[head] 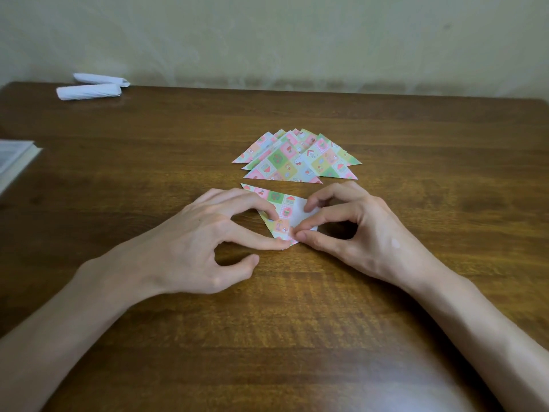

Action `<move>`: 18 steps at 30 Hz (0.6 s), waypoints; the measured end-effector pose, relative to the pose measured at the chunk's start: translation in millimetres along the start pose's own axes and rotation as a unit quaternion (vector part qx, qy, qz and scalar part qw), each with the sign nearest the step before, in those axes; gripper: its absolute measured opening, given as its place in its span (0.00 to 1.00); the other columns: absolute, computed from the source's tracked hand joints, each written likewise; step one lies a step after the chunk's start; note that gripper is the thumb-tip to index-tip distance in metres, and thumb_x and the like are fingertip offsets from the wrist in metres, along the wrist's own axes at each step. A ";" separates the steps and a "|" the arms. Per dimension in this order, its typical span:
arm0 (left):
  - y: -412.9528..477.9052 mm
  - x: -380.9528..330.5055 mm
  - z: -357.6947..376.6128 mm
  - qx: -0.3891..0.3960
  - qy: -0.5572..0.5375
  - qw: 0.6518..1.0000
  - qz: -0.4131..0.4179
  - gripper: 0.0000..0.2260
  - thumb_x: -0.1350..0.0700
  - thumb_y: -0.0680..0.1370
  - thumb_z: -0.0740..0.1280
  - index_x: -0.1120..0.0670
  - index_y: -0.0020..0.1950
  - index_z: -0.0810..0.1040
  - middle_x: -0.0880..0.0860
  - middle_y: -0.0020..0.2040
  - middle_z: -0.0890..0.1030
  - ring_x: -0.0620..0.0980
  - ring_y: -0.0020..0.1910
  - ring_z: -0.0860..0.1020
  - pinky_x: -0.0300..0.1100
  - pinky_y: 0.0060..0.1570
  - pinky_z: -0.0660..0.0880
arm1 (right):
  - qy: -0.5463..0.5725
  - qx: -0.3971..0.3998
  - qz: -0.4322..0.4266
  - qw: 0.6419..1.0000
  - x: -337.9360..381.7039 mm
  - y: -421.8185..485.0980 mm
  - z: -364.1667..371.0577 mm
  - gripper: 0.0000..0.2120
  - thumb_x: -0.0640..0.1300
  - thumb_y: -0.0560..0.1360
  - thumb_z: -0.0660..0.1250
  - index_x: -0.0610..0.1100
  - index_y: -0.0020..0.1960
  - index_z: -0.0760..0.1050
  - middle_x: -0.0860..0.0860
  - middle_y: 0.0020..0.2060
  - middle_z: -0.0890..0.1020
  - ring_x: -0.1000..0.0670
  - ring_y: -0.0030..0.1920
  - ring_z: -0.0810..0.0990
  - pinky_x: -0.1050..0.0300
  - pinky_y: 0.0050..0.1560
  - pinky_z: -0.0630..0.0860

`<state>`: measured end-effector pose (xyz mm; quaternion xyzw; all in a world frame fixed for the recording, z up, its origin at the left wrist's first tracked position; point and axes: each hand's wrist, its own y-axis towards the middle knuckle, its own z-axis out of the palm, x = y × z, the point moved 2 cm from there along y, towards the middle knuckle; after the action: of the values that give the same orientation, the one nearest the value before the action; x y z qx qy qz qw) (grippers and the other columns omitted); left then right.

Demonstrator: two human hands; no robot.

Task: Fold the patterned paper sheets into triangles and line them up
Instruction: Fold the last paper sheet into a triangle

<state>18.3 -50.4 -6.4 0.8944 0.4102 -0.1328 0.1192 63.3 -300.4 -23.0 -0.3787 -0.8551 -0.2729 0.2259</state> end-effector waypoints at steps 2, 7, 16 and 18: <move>-0.4 -0.7 -0.8 0.004 0.001 1.000 -0.002 0.20 0.48 0.79 0.68 0.30 0.69 0.76 0.38 0.72 0.70 0.44 0.76 0.66 0.50 0.73 0.63 | -0.006 0.006 -0.020 1.000 -1.7 -0.6 -1.5 0.10 0.59 0.74 0.73 0.57 0.51 0.88 0.60 0.54 0.81 0.52 0.58 0.78 0.52 0.59 0.75; -1.2 -2.1 -1.6 0.010 0.012 1.000 0.000 0.20 0.48 0.79 0.67 0.30 0.69 0.76 0.37 0.72 0.69 0.44 0.76 0.65 0.51 0.73 0.63 | -0.014 -0.001 -0.033 0.999 -3.7 -1.0 -0.7 0.10 0.58 0.75 0.73 0.57 0.53 0.88 0.59 0.54 0.81 0.51 0.57 0.79 0.50 0.57 0.76; -1.5 -4.0 -2.8 0.007 0.013 1.000 -0.003 0.21 0.49 0.79 0.67 0.31 0.69 0.76 0.37 0.72 0.70 0.43 0.76 0.65 0.51 0.73 0.64 | -0.030 0.000 -0.041 0.999 -3.4 -1.4 -1.0 0.10 0.58 0.76 0.73 0.58 0.54 0.87 0.59 0.55 0.80 0.53 0.59 0.78 0.54 0.59 0.75; -1.4 -5.0 -3.1 0.004 0.007 1.000 -0.002 0.20 0.49 0.79 0.67 0.31 0.69 0.77 0.37 0.72 0.70 0.43 0.76 0.66 0.52 0.73 0.64 | -0.031 0.001 -0.041 0.999 -3.2 -1.5 -1.2 0.10 0.58 0.76 0.72 0.58 0.54 0.87 0.59 0.55 0.80 0.53 0.59 0.78 0.55 0.60 0.75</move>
<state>14.5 -52.1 -2.0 0.8950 0.4122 -0.1280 0.1126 64.4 -303.7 -24.4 -0.3514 -0.8767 -0.2691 0.1884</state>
